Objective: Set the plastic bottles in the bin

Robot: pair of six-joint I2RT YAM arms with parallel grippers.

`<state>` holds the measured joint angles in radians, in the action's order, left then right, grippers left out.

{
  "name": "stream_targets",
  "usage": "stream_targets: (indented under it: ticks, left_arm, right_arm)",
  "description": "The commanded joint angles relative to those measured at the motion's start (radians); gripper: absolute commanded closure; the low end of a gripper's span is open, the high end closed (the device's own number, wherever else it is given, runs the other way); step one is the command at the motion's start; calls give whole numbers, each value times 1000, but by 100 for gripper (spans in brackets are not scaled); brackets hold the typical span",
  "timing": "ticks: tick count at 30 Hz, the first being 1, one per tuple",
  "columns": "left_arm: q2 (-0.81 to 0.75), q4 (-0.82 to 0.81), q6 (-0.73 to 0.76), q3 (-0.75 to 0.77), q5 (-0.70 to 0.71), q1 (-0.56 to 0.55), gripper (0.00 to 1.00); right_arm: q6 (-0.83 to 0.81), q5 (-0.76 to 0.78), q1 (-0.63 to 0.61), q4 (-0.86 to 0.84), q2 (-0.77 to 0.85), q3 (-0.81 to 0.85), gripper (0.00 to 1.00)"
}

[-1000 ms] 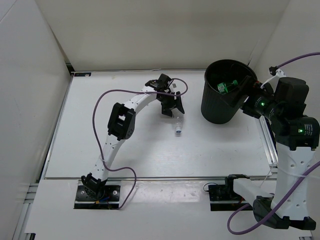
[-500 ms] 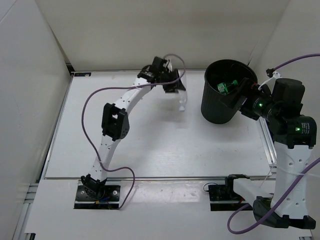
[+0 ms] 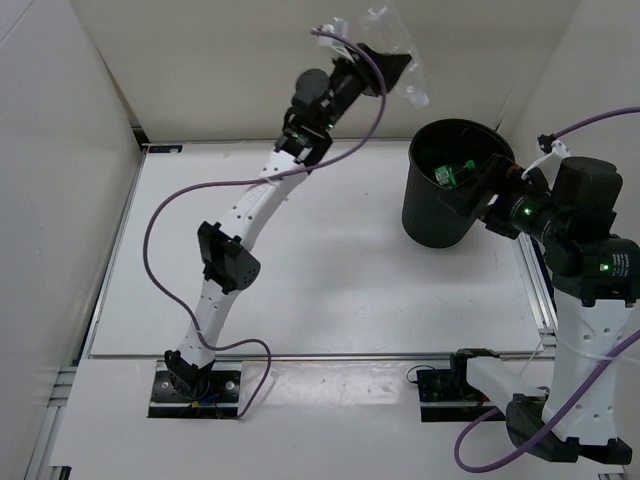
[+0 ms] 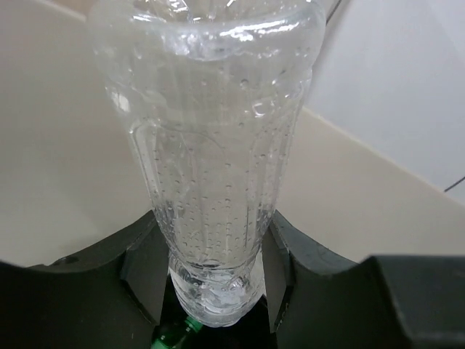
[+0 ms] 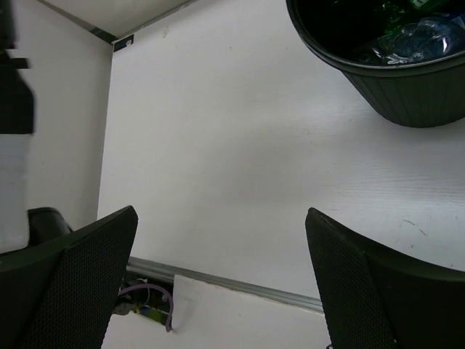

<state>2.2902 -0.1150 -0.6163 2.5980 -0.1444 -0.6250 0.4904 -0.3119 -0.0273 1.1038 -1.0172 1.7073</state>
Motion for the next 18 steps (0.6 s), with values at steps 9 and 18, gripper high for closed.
stream_targets:
  ticks: [9, 18]
  left_arm:
    - [106, -71, 66, -33, 112, -85, 77]
    - [155, -8, 56, -47, 7, -157, 33]
  right_arm:
    - [25, -114, 3, 2, 85, -78, 0]
    - [36, -133, 3, -18, 94, -117, 0]
